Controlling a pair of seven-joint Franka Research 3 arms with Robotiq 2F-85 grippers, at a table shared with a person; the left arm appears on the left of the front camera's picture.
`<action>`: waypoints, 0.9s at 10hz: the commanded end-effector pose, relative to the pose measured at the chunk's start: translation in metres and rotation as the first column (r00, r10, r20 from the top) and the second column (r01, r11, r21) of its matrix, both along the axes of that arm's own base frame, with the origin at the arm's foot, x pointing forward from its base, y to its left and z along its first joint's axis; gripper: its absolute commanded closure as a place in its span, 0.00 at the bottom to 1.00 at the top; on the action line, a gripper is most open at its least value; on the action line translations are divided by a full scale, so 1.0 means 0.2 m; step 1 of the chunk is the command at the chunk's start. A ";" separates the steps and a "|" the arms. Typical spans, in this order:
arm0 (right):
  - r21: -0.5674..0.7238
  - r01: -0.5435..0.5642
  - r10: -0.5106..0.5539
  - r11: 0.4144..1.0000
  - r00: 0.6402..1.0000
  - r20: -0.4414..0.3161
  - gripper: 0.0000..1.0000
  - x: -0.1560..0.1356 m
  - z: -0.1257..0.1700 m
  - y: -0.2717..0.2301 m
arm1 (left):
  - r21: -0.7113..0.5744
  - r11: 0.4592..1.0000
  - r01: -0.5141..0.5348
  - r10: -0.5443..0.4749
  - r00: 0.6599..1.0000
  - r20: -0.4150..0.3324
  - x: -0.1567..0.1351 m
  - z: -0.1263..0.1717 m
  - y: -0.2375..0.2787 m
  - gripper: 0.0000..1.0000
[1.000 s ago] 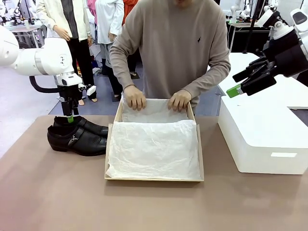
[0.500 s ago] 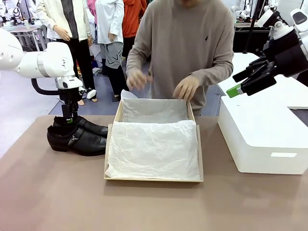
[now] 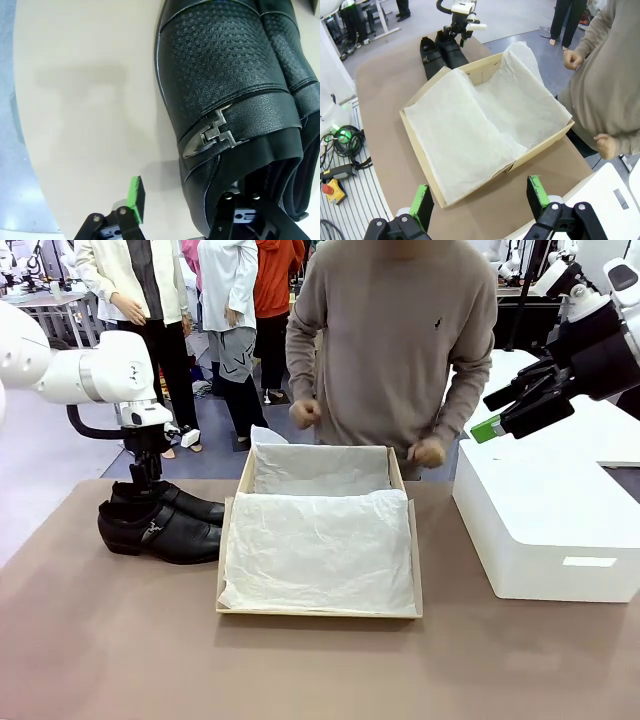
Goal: Pack the shoes into the box.
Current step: Place one shoe of the Shoes into the Shoes Box.
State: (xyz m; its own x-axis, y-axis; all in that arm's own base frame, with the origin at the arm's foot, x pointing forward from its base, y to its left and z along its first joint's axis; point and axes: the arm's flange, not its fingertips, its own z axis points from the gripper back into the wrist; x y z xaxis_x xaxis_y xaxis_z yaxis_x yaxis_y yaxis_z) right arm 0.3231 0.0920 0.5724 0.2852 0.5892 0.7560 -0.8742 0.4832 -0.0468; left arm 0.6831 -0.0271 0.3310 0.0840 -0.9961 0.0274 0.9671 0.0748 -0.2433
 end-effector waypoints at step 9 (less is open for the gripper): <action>0.016 -0.016 0.016 1.000 1.000 0.006 0.00 0.01 0.00 0.00 | 0.082 0.996 -0.021 0.017 0.998 0.058 0.00 0.03 0.04 1.00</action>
